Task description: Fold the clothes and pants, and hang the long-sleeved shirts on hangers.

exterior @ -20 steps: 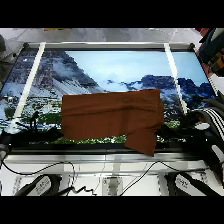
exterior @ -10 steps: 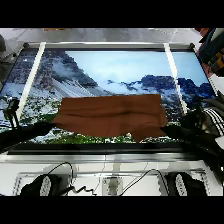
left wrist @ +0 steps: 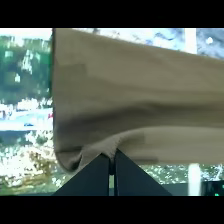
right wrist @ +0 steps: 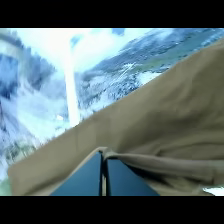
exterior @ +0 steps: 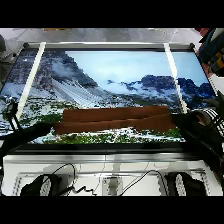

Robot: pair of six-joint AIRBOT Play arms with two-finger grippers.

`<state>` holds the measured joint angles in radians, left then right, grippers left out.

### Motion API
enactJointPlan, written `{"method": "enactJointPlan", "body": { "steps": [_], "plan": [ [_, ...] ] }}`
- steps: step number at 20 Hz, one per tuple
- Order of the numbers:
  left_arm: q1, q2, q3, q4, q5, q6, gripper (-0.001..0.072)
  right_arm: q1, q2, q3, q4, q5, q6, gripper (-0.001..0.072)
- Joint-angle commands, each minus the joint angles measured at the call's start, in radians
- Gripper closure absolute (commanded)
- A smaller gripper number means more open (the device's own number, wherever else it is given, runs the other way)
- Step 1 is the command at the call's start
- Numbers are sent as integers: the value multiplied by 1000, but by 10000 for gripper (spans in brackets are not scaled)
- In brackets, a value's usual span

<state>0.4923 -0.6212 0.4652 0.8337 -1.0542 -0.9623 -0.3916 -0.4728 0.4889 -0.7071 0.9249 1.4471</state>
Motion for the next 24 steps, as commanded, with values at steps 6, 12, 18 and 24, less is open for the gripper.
{"method": "enactJointPlan", "body": {
  "steps": [6, 12, 18, 24],
  "plan": [
    [-97, -319, -28, -257, 351, 6, 689, 51, -433, 92, 101, -270, -79, 698],
    [-301, -568, 141, -266, 523, 9, 689, 275, -735, 273, 35, -469, -148, 698],
    [-316, -679, 210, -255, 534, 9, 112, 298, -903, 287, -43, -475, -148, 421],
    [-310, -678, 211, -95, 385, 6, 11, 298, -901, 287, -121, -339, -159, 155]
  ]
}}
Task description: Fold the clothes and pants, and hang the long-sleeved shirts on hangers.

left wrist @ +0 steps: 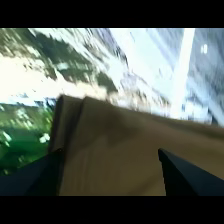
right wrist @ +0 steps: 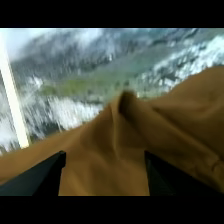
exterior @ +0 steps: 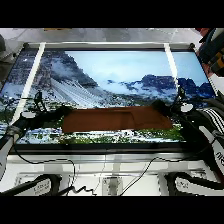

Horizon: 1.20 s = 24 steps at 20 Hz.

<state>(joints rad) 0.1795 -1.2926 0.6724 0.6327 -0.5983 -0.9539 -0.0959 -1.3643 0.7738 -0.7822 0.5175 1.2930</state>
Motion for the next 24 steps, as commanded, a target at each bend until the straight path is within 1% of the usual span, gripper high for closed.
{"method": "enactJointPlan", "body": {
  "steps": [1, 2, 3, 4, 5, 6, 7, 8, 11, 14, 17, 21, 24],
  "plan": [
    [11, -7, 6, 152, -106, -29, 27, 2, -9, 2, -68, 99, -6, 155],
    [23, -7, 10, 199, -146, -76, 155, 2, -9, 2, -89, 133, -6, 156],
    [35, -7, 12, 239, -177, -99, 206, 3, -9, 2, -98, 175, -36, 156],
    [47, -7, 14, 270, -206, -115, 206, 3, -9, 2, -96, 218, -85, 156],
    [61, -7, 19, 283, -231, -121, 205, 3, -9, 2, -93, 255, -110, 155],
    [77, -7, 26, 283, -255, -121, 201, 3, -9, 2, -93, 288, -115, 156],
    [93, -7, 39, 283, -283, -121, 130, 3, -9, 2, -89, 312, -118, 156],
    [108, -7, 55, 283, -307, -121, -10, 3, -9, 2, -84, 329, -118, 155],
    [143, -7, 104, 284, -370, -118, -7, 3, -9, 2, -67, 358, -120, 156],
    [147, -10, 112, 297, -371, -88, -6, 3, -9, 2, 3, 391, -185, 160],
    [148, -10, 126, 341, -371, -82, -5, 3, -9, 15, 17, 393, -198, 160],
    [181, -11, 153, 350, -347, -83, -2, 3, -9, 108, 18, 451, -212, 161],
    [193, -58, 153, 378, -364, -82, -1, 3, -9, 191, 19, 492, -211, 161]
  ]
}}
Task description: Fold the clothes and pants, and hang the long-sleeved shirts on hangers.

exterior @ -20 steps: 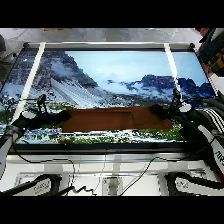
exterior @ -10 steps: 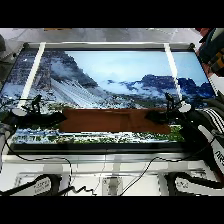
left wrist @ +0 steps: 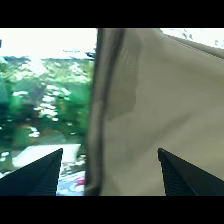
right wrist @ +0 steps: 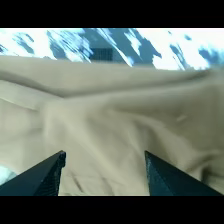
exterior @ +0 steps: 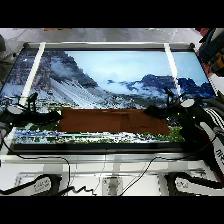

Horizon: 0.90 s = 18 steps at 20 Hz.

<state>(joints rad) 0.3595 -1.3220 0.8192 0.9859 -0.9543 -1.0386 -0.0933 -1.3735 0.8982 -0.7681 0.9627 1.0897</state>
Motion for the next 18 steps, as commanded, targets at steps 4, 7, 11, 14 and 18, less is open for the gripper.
{"method": "enactJointPlan", "body": {
  "steps": [4, 7, 11, 14, 18],
  "plan": [
    [-18, -115, 6, 5, -41, 24, 1, 36, 0, 123, 7, 73, -7, 166],
    [-55, -151, 6, -6, -50, 55, 21, 102, 0, 132, 11, 69, -8, 167],
    [-91, -153, 6, -109, -50, 132, 250, 220, 0, 132, 6, -33, -7, 169],
    [-89, -151, 25, -213, -67, 165, 672, 307, -1, 132, 5, -185, -2, 255],
    [-87, -118, 174, -209, -234, 164, 690, 392, -2, 132, 5, -313, 3, 694]
  ]
}}
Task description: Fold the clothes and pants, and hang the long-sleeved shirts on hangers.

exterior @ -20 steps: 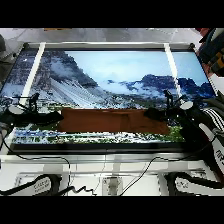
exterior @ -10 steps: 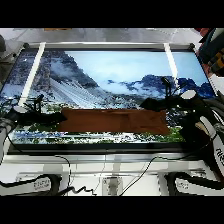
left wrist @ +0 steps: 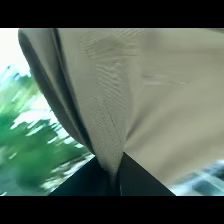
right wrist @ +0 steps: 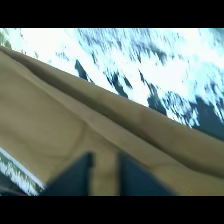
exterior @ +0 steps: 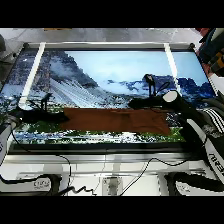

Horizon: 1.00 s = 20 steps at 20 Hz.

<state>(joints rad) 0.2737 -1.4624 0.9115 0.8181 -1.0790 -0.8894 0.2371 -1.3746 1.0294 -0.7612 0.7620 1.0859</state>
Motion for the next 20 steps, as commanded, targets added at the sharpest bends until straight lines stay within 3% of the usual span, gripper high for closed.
{"method": "enactJointPlan", "body": {
  "steps": [1, 4, 11, 16, 20],
  "plan": [
    [-1, 45, 117, -42, -151, 14, 690, 80, -4, 1, -2, -130, 46, 699],
    [-1, 166, 205, -42, -259, -36, 690, 141, -27, 1, -1, -190, 164, 699],
    [-6, 482, 217, -153, -276, -84, 690, 384, -256, 186, 6, -236, 294, 700],
    [-6, 512, 217, -184, -283, -83, 689, 521, -459, 452, 6, -198, 391, 700],
    [-26, 474, 217, -185, -283, -84, 690, 528, -458, 473, -58, -156, 387, 698]
  ]
}}
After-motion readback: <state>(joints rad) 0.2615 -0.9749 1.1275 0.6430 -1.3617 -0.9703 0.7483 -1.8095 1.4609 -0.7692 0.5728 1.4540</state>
